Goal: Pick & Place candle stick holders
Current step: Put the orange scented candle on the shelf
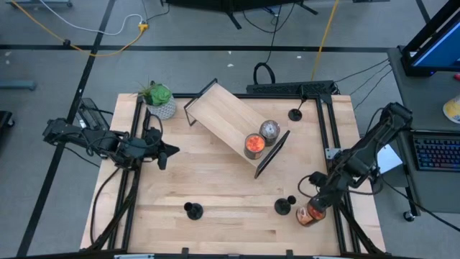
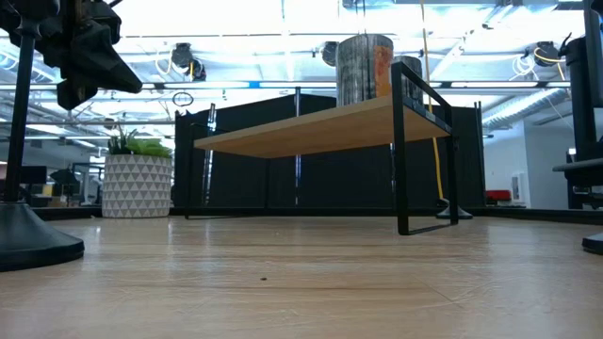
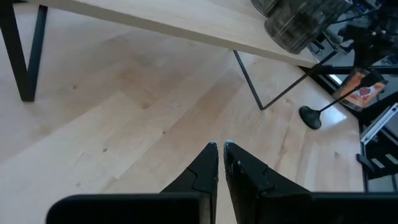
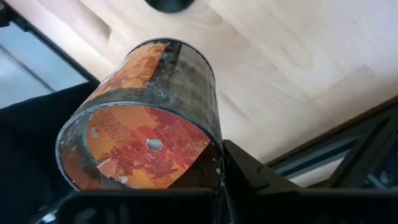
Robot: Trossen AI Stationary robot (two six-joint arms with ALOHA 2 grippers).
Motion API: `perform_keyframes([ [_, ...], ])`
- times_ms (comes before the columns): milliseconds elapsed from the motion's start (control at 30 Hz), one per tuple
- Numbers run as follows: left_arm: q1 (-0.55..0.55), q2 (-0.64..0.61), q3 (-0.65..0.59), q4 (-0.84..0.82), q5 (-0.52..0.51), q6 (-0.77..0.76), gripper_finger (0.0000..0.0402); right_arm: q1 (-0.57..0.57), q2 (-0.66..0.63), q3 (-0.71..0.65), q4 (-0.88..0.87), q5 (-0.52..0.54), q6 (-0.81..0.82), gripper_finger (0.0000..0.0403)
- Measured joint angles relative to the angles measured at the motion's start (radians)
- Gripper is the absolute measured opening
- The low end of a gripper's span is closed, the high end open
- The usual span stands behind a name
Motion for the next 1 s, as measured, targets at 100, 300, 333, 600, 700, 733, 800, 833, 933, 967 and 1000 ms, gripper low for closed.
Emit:
perform_keyframes([
  [100, 0.0, 0.005, 0.0, 0.0, 0.001, -0.004, 0.0033, 0.0, -0.025, 0.001, -0.011, -0.03, 0.028, 0.0],
  [300, 0.0, 0.051, 0.0, 0.039, 0.015, 0.005, 0.0034, 0.0, -0.06, 0.001, -0.099, -0.036, 0.123, 0.0],
  [333, 0.0, 0.064, 0.0, 0.057, 0.023, 0.012, 0.0036, 0.0, -0.066, 0.001, -0.102, -0.031, 0.125, 0.0],
  [600, 0.0, 0.18, 0.0, 0.167, 0.049, 0.038, 0.0083, 0.0, -0.093, 0.002, 0.019, -0.091, 0.132, 0.0],
  [700, 0.0, 0.22, 0.0, 0.199, 0.053, 0.038, 0.0098, 0.0, -0.083, 0.002, 0.089, -0.129, 0.147, 0.0],
  [733, 0.0, 0.233, 0.0, 0.213, 0.054, 0.039, 0.0103, 0.001, -0.079, 0.002, 0.116, -0.131, 0.153, 0.0],
  [800, 0.0, 0.26, 0.0, 0.256, 0.054, 0.055, 0.0112, 0.0, -0.071, 0.002, 0.177, -0.129, 0.156, 0.0],
  [833, 0.0, 0.271, 0.0, 0.28, 0.054, 0.066, 0.0116, 0.0, -0.065, 0.002, 0.206, -0.126, 0.156, 0.0],
  [933, 0.0, 0.305, 0.0, 0.36, 0.054, 0.101, 0.0126, 0.0, -0.046, 0.002, 0.283, -0.078, 0.156, 0.0],
  [967, 0.0, 0.314, 0.0, 0.381, 0.055, 0.112, 0.0128, 0.0, -0.04, 0.002, 0.319, -0.056, 0.154, 0.0],
  [1000, 0.0, 0.323, 0.0, 0.405, 0.057, 0.122, 0.0129, 0.0, -0.034, 0.003, 0.361, -0.028, 0.152, 0.0],
])
